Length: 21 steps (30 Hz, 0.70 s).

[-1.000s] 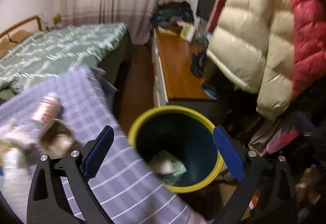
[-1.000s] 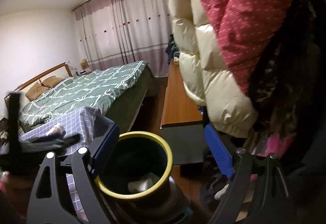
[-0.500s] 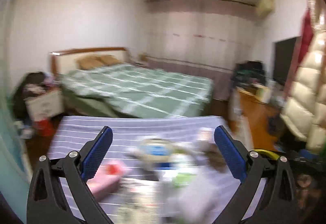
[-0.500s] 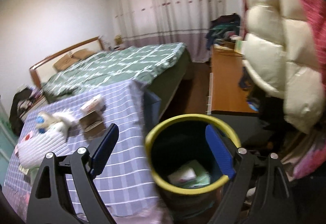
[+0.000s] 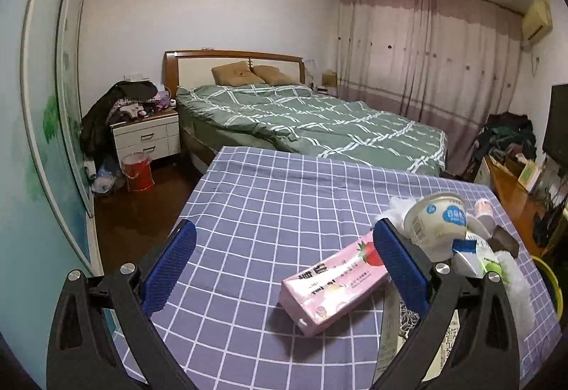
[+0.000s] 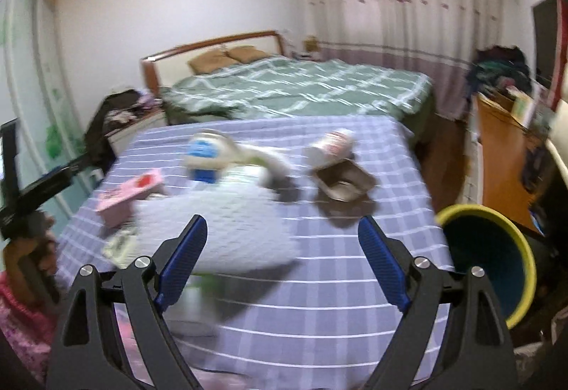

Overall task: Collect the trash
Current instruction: 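Grasp the white foam net sleeve with the right tool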

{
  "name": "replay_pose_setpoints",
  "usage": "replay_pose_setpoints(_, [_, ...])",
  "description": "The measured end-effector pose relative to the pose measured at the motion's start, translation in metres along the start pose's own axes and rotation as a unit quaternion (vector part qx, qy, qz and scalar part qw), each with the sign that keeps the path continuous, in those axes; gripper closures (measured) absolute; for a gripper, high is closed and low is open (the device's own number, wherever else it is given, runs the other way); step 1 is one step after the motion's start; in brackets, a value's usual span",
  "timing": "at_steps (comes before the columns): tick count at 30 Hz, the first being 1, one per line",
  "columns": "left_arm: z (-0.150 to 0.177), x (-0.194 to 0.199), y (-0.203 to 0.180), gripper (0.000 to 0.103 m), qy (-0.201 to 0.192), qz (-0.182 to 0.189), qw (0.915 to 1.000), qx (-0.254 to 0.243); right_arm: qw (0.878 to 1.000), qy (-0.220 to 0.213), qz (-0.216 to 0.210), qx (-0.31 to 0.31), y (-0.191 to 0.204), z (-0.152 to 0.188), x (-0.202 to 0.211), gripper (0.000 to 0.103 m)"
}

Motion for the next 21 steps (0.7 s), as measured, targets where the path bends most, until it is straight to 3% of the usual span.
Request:
replay_pose_setpoints(4, [0.005,-0.003,0.006,0.005,0.007,-0.003,0.9999,0.010,0.999,0.002,-0.037,0.039,0.041,0.000,-0.006,0.020])
replay_pose_setpoints(7, [0.006,-0.002,0.009,0.005,0.005,-0.002,0.9999,0.016,0.996,0.027,-0.038,0.072,0.063,0.007,-0.023,0.022])
replay_pose_setpoints(9, [0.007,0.001,0.007,0.005,0.003,-0.003,0.9998,0.017,0.995,0.043,-0.029,0.084,0.067,0.011,-0.036,0.030])
replay_pose_setpoints(16, [0.008,0.003,0.004,0.005,0.007,0.003,0.9998,0.016,0.993,0.083,0.007,0.087,0.053,0.030,-0.065,0.037])
replay_pose_setpoints(18, [0.008,0.004,0.004,0.005,0.007,0.004,0.9999,0.014,0.992,0.087,0.014,0.095,0.054,0.032,-0.067,0.050])
replay_pose_setpoints(21, [0.010,0.005,0.003,0.005,0.008,0.005,0.9999,0.013,0.993,0.079,0.006,0.088,0.053,0.029,-0.063,0.060])
Point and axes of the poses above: each gripper's, at about its wrist camera, not at the fingertips, and x roughly against the way its jaws point, y to its left, z to its underside, the point moved 7 cm from there along -x, roughly the way its jaws point, and after that the axes turned 13 degrees about -z, right-handed, at the moved point
